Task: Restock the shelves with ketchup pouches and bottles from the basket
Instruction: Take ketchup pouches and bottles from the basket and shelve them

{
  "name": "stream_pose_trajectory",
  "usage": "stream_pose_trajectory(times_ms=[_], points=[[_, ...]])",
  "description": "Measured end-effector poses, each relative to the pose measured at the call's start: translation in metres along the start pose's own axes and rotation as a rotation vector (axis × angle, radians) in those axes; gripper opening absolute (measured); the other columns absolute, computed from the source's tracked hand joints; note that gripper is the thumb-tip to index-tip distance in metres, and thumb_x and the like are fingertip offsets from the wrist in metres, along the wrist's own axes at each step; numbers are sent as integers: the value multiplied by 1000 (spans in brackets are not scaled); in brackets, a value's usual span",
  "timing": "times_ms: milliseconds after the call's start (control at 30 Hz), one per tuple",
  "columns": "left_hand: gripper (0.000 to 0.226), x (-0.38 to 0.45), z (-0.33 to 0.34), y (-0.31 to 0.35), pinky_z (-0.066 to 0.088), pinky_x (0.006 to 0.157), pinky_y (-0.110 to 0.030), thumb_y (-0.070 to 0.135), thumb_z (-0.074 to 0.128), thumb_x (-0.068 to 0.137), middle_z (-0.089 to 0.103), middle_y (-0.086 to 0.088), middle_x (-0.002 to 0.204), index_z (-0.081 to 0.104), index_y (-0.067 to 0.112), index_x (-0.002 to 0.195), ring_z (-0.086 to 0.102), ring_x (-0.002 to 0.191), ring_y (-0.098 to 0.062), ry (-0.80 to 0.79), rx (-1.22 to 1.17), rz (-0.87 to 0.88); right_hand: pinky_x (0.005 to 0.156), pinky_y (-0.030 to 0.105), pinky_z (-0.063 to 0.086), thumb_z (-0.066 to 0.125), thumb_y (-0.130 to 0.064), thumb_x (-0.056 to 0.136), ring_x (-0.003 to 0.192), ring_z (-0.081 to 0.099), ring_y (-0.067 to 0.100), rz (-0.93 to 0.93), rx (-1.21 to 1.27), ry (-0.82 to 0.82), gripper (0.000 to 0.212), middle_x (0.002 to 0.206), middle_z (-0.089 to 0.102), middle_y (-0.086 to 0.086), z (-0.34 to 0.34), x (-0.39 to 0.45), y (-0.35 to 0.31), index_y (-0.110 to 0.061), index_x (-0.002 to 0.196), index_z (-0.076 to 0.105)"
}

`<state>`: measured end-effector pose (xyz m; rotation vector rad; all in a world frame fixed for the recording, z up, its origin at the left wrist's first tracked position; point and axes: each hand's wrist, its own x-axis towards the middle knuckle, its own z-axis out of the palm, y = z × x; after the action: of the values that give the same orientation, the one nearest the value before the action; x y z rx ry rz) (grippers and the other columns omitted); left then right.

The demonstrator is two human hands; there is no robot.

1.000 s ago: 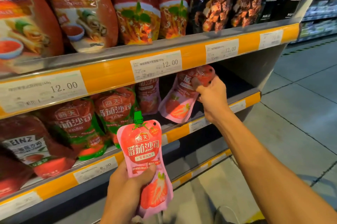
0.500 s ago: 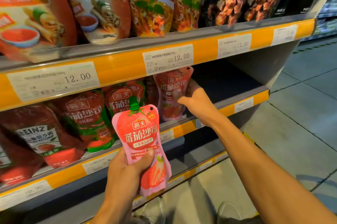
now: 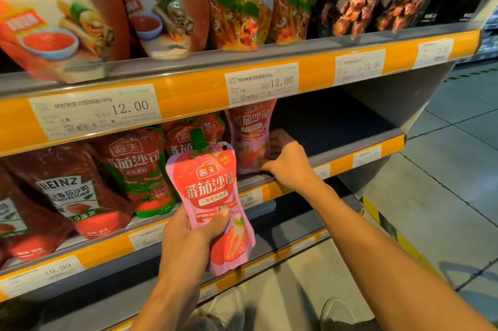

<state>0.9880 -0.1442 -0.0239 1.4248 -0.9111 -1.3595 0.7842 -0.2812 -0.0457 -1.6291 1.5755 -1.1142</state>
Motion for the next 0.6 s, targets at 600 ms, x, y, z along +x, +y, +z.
stream_pose_trajectory(times_ms=[600], points=[[27,-5,19,3,47,40,-19,29,73,82,77,-2,95,71,20,107,75,76,-16,-60,-159,15,92,22,52,82,-29,83,110,61,7,16,19,27,51,120,64,-9,-16,-31,-15,-17,128,59]])
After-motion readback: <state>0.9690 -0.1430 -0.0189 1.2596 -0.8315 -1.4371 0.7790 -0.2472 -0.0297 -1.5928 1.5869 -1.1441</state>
